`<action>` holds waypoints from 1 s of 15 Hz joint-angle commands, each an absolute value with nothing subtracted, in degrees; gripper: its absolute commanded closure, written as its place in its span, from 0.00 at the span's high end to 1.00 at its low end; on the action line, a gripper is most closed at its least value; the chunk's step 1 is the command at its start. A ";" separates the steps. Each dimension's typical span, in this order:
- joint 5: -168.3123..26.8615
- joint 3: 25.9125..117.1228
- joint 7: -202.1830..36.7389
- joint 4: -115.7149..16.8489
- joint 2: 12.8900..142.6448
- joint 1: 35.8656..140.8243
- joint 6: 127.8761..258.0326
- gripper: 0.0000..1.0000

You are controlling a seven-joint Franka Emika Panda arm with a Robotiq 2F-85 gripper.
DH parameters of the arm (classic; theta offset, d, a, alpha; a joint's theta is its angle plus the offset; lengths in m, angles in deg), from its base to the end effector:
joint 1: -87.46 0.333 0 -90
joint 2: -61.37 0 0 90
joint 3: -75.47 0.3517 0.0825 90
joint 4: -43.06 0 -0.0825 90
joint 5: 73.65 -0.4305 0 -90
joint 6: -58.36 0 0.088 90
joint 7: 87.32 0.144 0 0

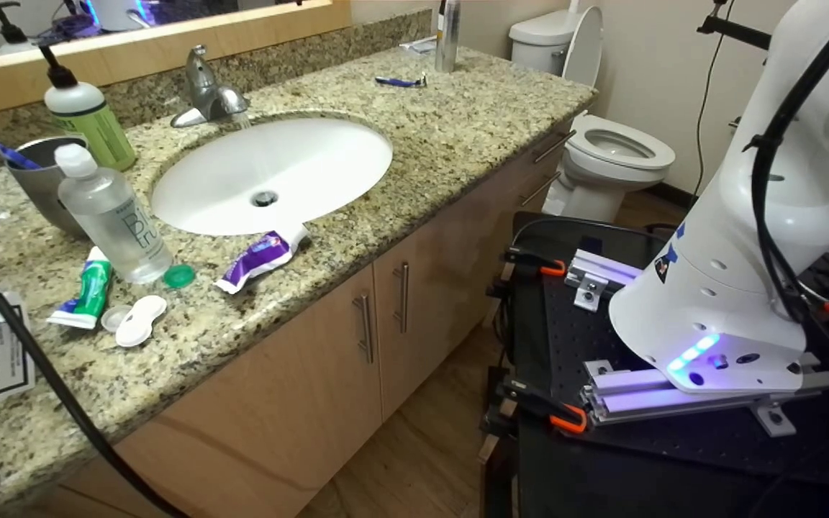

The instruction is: Close the tap

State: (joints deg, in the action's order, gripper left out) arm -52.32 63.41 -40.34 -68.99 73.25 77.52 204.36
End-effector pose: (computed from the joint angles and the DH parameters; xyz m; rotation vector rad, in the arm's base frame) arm 0.6427 -0.2567 0.3915 2.5588 -1.2699 0.6360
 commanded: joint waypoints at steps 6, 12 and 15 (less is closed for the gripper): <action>-55.91 58.94 -10.77 -42.04 96.85 83.16 200.06 1.00; -59.89 61.02 -17.30 -44.39 95.84 82.10 197.61 1.00; -65.14 62.66 -23.98 -43.89 95.95 81.03 190.46 1.00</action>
State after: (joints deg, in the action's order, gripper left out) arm -60.93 60.39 -17.75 -43.71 96.57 82.77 196.36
